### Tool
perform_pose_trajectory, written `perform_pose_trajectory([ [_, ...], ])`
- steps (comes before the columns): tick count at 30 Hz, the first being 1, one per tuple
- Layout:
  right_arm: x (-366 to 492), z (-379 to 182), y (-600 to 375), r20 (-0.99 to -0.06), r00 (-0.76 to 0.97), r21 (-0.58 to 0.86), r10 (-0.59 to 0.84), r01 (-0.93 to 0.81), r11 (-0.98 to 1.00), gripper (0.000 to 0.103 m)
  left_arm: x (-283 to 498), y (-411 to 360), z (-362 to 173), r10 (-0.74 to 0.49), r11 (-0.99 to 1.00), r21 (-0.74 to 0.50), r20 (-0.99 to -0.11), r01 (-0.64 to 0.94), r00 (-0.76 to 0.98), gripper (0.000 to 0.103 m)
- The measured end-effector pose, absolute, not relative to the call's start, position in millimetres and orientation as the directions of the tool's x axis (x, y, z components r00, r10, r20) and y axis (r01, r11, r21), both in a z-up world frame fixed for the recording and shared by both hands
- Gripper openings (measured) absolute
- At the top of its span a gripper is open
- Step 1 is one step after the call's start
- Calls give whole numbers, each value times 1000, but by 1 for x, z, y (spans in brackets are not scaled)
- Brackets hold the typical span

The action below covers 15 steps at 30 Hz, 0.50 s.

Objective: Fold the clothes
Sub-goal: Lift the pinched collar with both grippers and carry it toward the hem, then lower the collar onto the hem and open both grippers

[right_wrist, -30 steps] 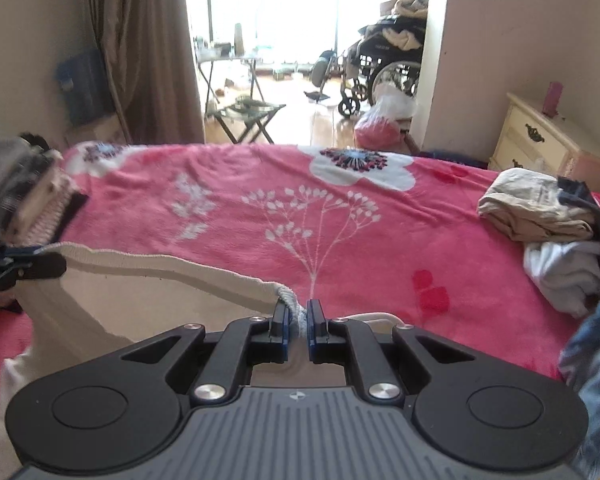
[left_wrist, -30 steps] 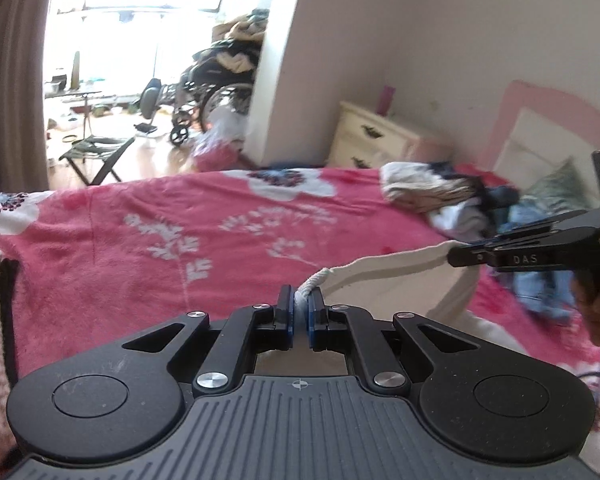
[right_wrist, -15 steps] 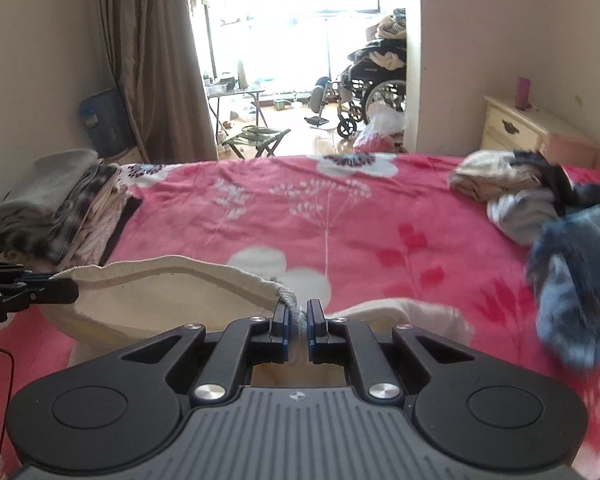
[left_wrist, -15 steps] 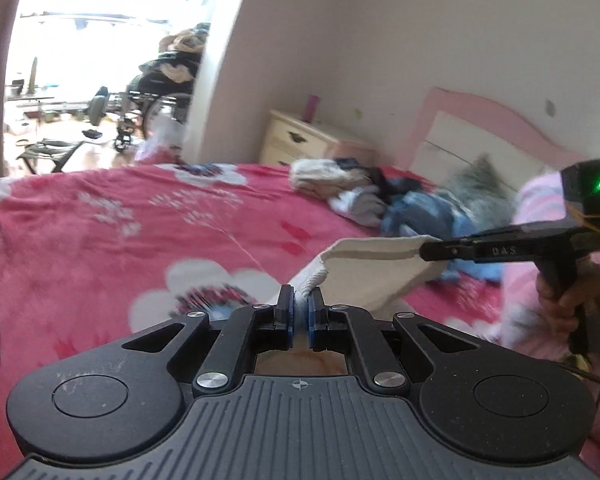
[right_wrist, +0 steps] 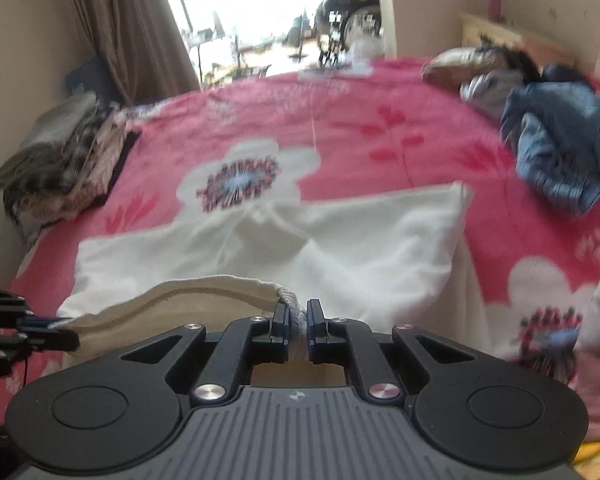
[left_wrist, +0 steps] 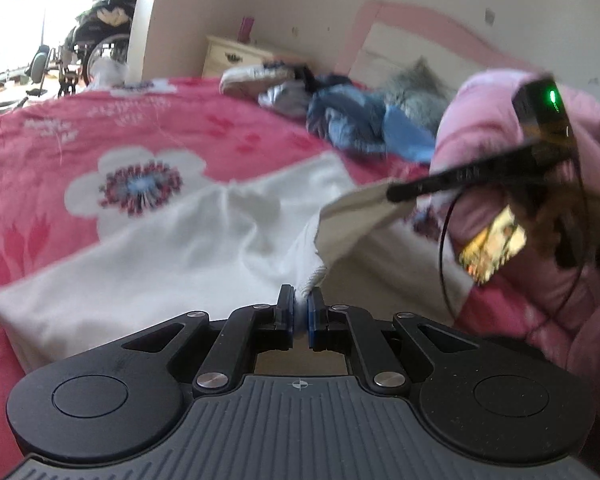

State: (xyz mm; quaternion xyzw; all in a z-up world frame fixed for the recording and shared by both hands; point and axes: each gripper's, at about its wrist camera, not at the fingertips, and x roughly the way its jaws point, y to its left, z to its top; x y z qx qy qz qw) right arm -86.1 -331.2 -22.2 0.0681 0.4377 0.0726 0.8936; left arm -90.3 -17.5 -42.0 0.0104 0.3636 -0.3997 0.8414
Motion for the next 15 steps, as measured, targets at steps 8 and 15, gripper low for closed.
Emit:
perform_pose_trajectory([
  [8, -105, -31, -322, -852, 499, 134, 155, -78, 988, 9, -113, -18, -68, -682, 641, -298, -645, 707, 346, 5],
  [15, -118, -30, -317, -879, 462, 94, 118, -74, 993, 9, -126, -16, -72, -710, 603, -319, -633, 731, 309, 4],
])
